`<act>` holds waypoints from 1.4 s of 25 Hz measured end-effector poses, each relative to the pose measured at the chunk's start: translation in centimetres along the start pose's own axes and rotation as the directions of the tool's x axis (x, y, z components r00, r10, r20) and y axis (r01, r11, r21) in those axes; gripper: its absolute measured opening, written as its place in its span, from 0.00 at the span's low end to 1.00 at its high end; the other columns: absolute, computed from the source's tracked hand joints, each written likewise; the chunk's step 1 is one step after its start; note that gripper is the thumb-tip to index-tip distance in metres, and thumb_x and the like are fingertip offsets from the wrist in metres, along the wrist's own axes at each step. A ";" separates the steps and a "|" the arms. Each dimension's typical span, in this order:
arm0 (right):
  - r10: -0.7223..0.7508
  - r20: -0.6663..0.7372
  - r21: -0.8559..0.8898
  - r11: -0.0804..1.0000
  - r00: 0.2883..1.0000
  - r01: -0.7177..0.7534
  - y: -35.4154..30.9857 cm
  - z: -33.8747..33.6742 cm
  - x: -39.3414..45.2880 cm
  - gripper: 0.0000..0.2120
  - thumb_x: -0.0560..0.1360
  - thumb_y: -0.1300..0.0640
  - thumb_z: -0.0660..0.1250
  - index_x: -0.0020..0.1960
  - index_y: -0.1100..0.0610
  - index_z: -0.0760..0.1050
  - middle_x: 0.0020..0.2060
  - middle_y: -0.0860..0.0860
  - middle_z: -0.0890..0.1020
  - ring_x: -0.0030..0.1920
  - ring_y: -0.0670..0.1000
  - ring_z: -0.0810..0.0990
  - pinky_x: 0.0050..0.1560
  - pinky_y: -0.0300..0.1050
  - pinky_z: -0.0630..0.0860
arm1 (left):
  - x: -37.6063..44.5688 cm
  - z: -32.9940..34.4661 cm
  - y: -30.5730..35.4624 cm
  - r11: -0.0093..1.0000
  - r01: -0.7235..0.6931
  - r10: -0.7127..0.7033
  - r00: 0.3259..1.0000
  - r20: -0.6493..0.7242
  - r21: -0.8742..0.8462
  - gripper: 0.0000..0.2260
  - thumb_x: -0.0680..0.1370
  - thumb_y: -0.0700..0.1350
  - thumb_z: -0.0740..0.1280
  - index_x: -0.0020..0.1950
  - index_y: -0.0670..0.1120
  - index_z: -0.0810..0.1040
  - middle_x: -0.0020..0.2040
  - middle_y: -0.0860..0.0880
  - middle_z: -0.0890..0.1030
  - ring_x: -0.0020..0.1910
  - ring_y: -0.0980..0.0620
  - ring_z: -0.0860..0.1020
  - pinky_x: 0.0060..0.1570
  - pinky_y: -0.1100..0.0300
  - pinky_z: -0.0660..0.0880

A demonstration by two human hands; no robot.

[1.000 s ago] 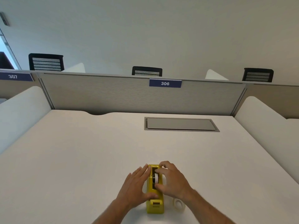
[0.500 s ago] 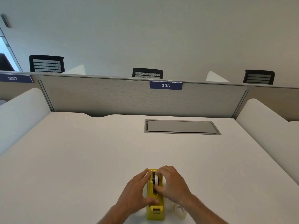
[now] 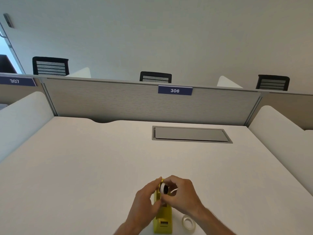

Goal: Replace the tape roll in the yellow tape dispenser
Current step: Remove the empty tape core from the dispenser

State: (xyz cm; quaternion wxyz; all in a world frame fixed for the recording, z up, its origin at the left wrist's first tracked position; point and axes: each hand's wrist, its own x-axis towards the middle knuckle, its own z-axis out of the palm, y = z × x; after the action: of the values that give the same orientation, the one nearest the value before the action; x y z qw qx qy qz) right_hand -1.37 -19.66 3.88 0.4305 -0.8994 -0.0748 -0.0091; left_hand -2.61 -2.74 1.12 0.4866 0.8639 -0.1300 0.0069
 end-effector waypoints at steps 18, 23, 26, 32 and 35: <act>0.158 0.184 0.441 0.869 0.970 -0.225 -0.8 -1.9 -1.0 0.10 0.71 0.64 0.77 0.48 0.51 0.87 0.44 0.55 0.87 0.45 0.57 0.86 0.46 0.51 0.84 | -0.4 -1.1 0.2 0.956 0.051 -0.019 0.994 0.110 -0.288 0.21 0.75 0.40 0.74 0.60 0.63 0.81 0.53 0.59 0.86 0.53 0.55 0.84 0.54 0.57 0.81; 0.121 0.108 0.420 0.894 0.987 -0.155 -1.0 -1.3 -1.2 0.12 0.70 0.65 0.77 0.44 0.48 0.87 0.41 0.49 0.87 0.42 0.53 0.86 0.43 0.47 0.84 | -0.1 -1.7 0.5 0.946 0.048 -0.013 0.994 0.109 -0.321 0.16 0.72 0.45 0.77 0.56 0.62 0.83 0.51 0.58 0.86 0.51 0.54 0.85 0.52 0.59 0.82; 0.080 0.056 0.383 0.919 0.995 -0.096 -1.0 -1.1 -1.3 0.14 0.70 0.65 0.77 0.44 0.46 0.87 0.41 0.48 0.86 0.41 0.51 0.85 0.41 0.45 0.84 | 0.0 -1.9 0.6 0.941 0.059 -0.021 0.993 0.117 -0.332 0.16 0.71 0.45 0.78 0.55 0.61 0.84 0.50 0.57 0.87 0.50 0.54 0.85 0.52 0.60 0.82; 0.107 0.006 0.444 0.891 0.994 -0.099 -0.5 -1.0 -1.1 0.12 0.70 0.67 0.76 0.43 0.49 0.87 0.40 0.50 0.87 0.42 0.54 0.86 0.41 0.48 0.84 | 0.2 -1.8 0.6 0.941 0.101 -0.064 0.990 0.122 -0.324 0.17 0.71 0.44 0.78 0.55 0.61 0.84 0.49 0.57 0.87 0.49 0.53 0.85 0.52 0.59 0.82; 0.207 -0.018 0.585 0.795 0.978 -0.158 0.1 -1.4 -0.6 0.10 0.69 0.69 0.75 0.43 0.55 0.87 0.40 0.54 0.88 0.42 0.56 0.87 0.39 0.48 0.84 | 0.6 -1.9 0.5 0.946 0.109 -0.090 0.993 0.076 -0.306 0.20 0.70 0.40 0.78 0.50 0.65 0.84 0.47 0.58 0.87 0.49 0.56 0.85 0.51 0.64 0.81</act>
State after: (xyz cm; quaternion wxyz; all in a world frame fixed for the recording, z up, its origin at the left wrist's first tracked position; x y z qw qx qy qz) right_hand -1.85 -20.91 4.67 0.6857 -0.7270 0.0307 0.0190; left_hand -1.92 -1.51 2.69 0.6114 0.7823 -0.1005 -0.0646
